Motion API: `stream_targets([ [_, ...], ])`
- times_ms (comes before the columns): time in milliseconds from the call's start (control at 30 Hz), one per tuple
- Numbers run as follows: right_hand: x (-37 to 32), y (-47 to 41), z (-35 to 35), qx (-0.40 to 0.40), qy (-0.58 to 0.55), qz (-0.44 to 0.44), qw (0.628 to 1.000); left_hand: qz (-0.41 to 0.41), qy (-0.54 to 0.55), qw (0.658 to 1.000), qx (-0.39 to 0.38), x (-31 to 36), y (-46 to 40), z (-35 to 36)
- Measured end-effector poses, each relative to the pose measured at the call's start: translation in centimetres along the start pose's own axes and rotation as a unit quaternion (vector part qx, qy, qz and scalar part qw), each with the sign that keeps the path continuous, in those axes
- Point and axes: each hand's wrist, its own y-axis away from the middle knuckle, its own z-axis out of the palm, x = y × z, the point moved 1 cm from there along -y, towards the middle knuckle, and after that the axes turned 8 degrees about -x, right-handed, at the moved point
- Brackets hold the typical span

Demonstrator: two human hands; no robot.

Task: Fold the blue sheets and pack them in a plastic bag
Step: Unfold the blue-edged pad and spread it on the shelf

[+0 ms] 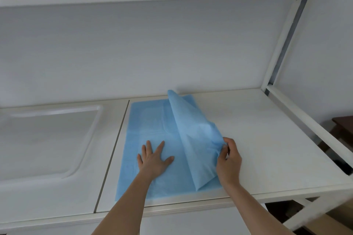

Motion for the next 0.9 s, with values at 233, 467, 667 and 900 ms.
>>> stream_targets([
  [233, 1.7, -2.6, -3.9, 0.069, 0.048, -0.004, 0.996, -0.01, -0.002, 1.0, -0.011, 0.3, -0.1, -0.3],
  [467, 2.6, -4.2, -7.2, 0.115, 0.073, 0.024, 0.99, -0.023, -0.007, 0.999, -0.033, 0.8, 0.0, -1.0],
  [667, 3.2, -5.0, -9.5, 0.143, 0.105, 0.049, 0.983, -0.032, -0.005, 0.999, -0.038, 1.2, 0.0, -1.4],
  [900, 2.8, -6.7, -12.3, 0.182, 0.114, 0.107, 0.971, -0.034, -0.008, 0.999, -0.036, 1.4, 0.0, -1.7],
])
